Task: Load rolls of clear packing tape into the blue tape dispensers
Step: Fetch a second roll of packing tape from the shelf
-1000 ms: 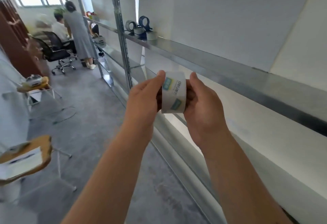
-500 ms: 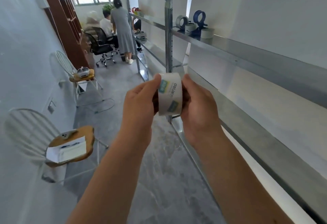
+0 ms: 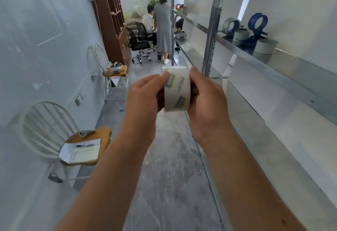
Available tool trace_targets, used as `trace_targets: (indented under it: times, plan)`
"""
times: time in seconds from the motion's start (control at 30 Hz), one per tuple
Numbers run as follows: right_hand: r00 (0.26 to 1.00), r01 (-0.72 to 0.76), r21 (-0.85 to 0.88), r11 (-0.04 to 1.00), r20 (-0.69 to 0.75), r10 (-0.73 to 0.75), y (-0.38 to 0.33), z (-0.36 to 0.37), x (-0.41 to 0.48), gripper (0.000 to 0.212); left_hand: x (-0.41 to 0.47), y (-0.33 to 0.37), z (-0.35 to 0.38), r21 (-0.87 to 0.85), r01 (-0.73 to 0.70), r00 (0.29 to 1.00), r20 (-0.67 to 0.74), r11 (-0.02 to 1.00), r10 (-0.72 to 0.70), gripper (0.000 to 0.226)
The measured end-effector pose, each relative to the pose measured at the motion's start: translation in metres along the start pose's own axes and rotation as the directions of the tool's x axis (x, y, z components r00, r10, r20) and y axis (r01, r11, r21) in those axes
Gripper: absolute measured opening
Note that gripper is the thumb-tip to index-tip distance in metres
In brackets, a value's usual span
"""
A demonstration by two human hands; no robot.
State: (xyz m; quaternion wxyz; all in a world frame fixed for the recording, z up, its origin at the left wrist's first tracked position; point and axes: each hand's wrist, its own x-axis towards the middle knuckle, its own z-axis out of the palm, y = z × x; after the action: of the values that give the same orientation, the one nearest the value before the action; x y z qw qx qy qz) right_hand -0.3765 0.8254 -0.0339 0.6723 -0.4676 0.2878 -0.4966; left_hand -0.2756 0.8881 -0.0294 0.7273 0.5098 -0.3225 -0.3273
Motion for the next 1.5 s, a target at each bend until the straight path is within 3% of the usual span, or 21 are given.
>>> trace_targets:
  times: [0.13,0.33,0.67,1.07,1.23,1.5]
  plan:
    - [0.996,-0.028,-0.002,1.000,0.088,0.028,-0.002,-0.008,0.062,0.036,0.051,-0.009,0.020,0.002,-0.027,0.999,-0.042,1.000,0.027,0.023]
    - [0.993,-0.063,-0.019,0.998,0.100,0.064,0.010,-0.006,0.145,0.042,0.121,-0.024,0.032,0.001,-0.005,0.994,-0.105,1.000,0.005,0.022]
    - [0.990,-0.038,-0.030,0.999,0.132,0.041,0.057,0.047,0.294,0.043,0.285,-0.051,-0.004,-0.004,0.007,0.993,-0.119,1.000,-0.008,0.019]
    - [1.000,0.014,-0.062,0.998,0.022,-0.012,0.098,0.139,0.460,0.042,0.501,-0.053,-0.061,-0.009,0.074,0.997,-0.004,0.997,-0.074,0.028]
    - [0.997,0.045,-0.076,0.996,-0.054,-0.049,0.108,0.134,0.513,0.042,0.558,-0.065,-0.045,0.002,0.119,0.990,0.075,0.993,-0.119,0.048]
    - [0.969,0.132,-0.140,0.981,-0.192,-0.157,0.102,0.087,0.597,0.047,0.635,-0.098,0.022,0.023,0.120,0.973,0.195,0.992,-0.122,0.041]
